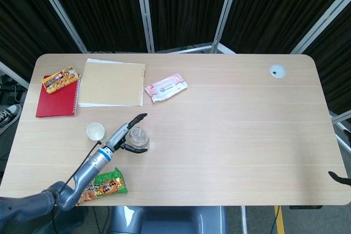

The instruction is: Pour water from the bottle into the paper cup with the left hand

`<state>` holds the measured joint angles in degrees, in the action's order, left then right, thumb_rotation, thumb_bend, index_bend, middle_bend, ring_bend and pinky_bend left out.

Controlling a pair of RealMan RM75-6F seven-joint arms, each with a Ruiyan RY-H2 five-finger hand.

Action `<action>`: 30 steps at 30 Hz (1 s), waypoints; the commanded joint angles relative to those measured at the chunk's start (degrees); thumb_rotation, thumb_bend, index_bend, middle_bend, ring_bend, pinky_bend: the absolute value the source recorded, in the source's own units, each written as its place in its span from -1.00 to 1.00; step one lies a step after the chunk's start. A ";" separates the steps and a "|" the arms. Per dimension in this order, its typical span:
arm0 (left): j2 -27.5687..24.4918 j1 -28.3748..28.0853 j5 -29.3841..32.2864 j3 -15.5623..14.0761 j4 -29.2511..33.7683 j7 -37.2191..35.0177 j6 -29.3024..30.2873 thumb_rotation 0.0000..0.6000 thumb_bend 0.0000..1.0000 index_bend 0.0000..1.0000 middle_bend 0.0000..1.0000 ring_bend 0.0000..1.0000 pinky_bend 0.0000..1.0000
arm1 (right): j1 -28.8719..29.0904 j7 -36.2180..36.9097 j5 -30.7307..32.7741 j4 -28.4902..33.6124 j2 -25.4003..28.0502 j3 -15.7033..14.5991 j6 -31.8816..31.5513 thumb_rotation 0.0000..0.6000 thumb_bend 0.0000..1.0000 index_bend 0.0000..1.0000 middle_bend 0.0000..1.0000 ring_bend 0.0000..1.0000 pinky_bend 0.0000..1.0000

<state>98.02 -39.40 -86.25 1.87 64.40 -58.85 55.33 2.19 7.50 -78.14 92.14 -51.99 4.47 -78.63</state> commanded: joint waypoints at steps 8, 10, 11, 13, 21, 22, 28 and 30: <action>-13.84 2.47 0.01 -1.42 13.60 5.55 1.95 0.90 -0.99 -1.00 -1.00 -1.00 -1.00 | -0.35 0.92 -1.44 0.59 0.51 -0.40 -0.86 1.00 -1.00 -1.00 -1.00 -1.00 -1.00; -17.39 3.55 -0.10 -1.88 16.38 6.49 3.13 0.90 -1.00 -1.00 -1.00 -1.00 -1.00 | -0.50 1.44 -1.98 0.75 0.77 -0.54 -1.23 1.00 -1.00 -1.00 -1.00 -1.00 -1.00; -18.96 4.04 -0.44 -2.09 17.31 6.93 3.94 0.90 -1.00 -1.00 -1.00 -1.00 -1.00 | -0.60 1.70 -2.23 0.83 0.91 -0.56 -1.52 1.00 -1.00 -1.00 -1.00 -1.00 -1.00; -22.14 5.40 -1.19 -2.58 18.49 9.09 6.30 0.88 -1.00 -1.00 -1.00 -1.00 -1.00 | -0.86 2.45 -2.76 1.04 1.22 -0.55 -2.27 1.00 -1.00 -1.00 -1.00 -1.00 -1.00; -32.92 15.09 -0.52 -3.40 24.56 28.34 21.09 0.81 -1.00 -1.00 -1.00 -1.00 -1.00 | -1.95 5.45 -5.34 1.62 2.65 -0.74 -5.39 1.00 -1.00 -1.00 -1.00 -1.00 -1.00; -33.64 17.22 0.41 -3.26 26.05 33.71 24.11 0.81 -1.00 -1.00 -1.00 -1.00 -1.00 | -2.06 5.87 -5.73 1.56 2.70 -0.71 -5.88 1.00 -1.00 -1.00 -1.00 -1.00 -1.00; -35.78 25.07 3.17 -3.82 34.42 56.62 34.47 0.89 -1.00 -1.00 -1.00 -1.00 -1.00 | -2.42 6.33 -7.50 -0.76 1.41 0.03 -9.39 1.00 -1.00 -1.00 -1.00 -1.00 -1.00; -37.47 26.86 3.64 -5.10 38.60 62.36 35.32 0.99 -1.00 -1.00 -1.00 -1.00 -1.00 | -2.55 6.16 -8.01 -1.53 0.86 0.17 -10.37 1.00 -1.00 -1.00 -1.00 -1.00 -1.00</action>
<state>64.26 -19.02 -84.74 -1.72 94.66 -9.73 83.68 -0.22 13.82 -85.78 91.00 -50.74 4.47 -88.52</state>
